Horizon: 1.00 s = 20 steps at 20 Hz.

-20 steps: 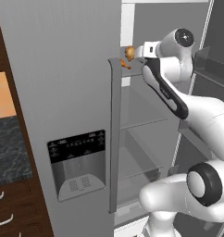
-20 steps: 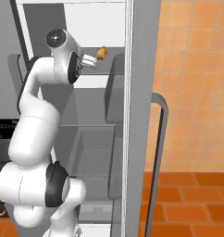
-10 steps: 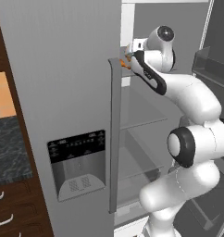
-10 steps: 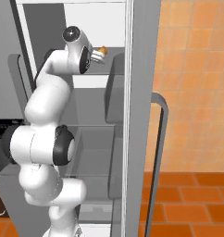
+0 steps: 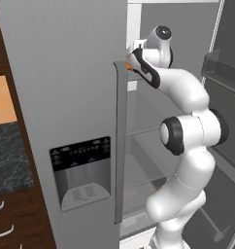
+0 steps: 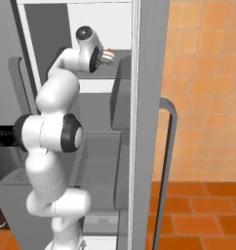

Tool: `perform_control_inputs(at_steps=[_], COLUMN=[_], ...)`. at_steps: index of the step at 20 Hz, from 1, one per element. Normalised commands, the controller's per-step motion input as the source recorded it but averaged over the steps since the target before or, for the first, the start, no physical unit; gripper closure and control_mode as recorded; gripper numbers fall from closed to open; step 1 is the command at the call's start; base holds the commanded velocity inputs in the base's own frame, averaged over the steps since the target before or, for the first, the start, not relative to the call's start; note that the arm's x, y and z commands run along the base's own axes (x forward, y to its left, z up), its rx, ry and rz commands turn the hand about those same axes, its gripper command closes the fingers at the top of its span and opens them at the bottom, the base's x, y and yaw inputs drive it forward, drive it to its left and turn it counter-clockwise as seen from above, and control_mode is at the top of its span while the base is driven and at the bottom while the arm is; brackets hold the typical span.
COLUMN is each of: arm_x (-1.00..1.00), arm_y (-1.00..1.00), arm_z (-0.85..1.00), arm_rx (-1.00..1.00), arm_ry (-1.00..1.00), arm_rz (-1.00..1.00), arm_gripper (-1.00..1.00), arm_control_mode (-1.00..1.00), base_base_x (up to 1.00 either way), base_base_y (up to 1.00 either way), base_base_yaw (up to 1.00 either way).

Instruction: Place one lemon wedge and one chicken drumstick in each tupperware on the nearby counter, to pack two identical lunches.

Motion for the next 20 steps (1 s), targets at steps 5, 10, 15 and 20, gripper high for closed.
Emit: perform_control_inputs(at_steps=[5,10,15,20], arm_x=[0.56,0.35,0.43,0.51], arm_y=[0.00,0.00,0.00,0.02], arm_z=[-0.27,-0.04,-0.02,-0.11], arm_rx=[-0.03,-0.02,-0.01,0.00], arm_ry=[0.00,0.00,0.00,0.00], arm_rz=[0.02,0.01,0.01,0.02], arm_gripper=[-1.00,-1.00,-1.00,-1.00], arm_control_mode=[-1.00,-1.00,-1.00,-1.00], base_base_x=[0.00,0.00,0.00,0.00], base_base_y=[0.00,0.00,0.00,0.00], base_base_yaw=[0.00,0.00,0.00,0.00])
